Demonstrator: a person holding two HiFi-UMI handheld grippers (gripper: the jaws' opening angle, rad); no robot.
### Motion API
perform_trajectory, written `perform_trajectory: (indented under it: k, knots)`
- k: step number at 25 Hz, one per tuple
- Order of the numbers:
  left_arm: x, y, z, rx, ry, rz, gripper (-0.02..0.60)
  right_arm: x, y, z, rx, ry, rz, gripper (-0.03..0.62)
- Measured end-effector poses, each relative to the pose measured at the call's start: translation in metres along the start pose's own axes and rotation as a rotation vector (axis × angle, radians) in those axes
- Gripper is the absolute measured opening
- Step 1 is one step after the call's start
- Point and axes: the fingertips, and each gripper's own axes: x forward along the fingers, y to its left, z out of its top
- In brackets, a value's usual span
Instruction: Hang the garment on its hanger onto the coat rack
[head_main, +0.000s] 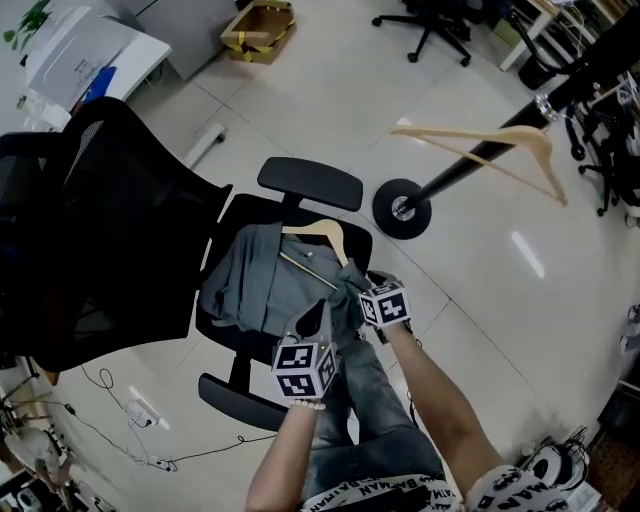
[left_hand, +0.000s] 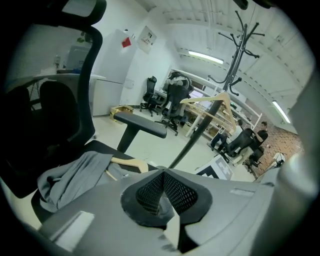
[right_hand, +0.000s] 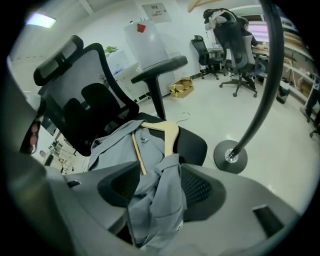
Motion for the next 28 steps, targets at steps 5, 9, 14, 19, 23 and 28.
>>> perform_trajectory:
  k: [5,9,14,19,23,28]
  knots:
    - [0.022,0.016,-0.014,-0.035,0.013,0.011,-0.012,0.045,-0.012,-0.002,0.042,0.038,-0.012,0.272]
    - [0.030,0.021,-0.024,-0.048,0.028,0.006,-0.012,0.071,-0.020,-0.023,0.069,0.134,-0.047,0.270]
    - [0.029,0.024,-0.031,-0.059,0.041,0.008,-0.012,0.088,-0.028,-0.031,0.012,0.226,-0.067,0.254]
    - [0.027,0.027,-0.037,-0.051,0.061,0.005,-0.012,0.077,-0.013,-0.015,-0.201,0.207,-0.096,0.127]
    - [0.021,0.029,-0.030,-0.039,0.056,0.009,-0.012,0.046,-0.006,-0.026,-0.194,0.097,-0.252,0.127]
    - [0.012,0.030,-0.026,-0.008,0.051,0.005,-0.012,-0.010,0.008,-0.016,-0.284,-0.160,-0.464,0.127]
